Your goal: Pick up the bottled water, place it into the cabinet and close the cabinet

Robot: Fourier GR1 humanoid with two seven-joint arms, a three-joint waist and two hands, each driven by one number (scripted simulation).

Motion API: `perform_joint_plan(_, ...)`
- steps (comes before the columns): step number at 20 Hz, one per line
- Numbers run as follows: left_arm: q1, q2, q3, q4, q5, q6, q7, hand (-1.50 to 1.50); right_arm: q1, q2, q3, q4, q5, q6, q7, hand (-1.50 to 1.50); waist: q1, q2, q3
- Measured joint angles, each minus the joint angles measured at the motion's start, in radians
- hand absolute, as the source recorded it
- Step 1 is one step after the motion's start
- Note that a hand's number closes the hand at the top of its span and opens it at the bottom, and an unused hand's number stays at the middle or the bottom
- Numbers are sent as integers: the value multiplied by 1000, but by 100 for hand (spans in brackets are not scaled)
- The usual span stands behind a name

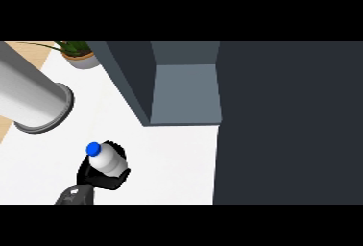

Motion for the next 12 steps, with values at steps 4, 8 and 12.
perform_joint_plan(4, 27, -58, 37, -35, 65, 111, -76, 150, 12, 8, 19, 2, 5, -1, -4, -150, 5, -4, 4)
perform_joint_plan(8, 22, -97, -6, -59, 149, 151, -81, 150, 8, 4, 19, -5, 2, 0, 14, -150, 5, -4, 3)
perform_joint_plan(12, 11, -112, -105, -105, 264, 183, -38, 150, -2, 8, 24, -4, 1, -3, 31, -150, 5, -5, 2)
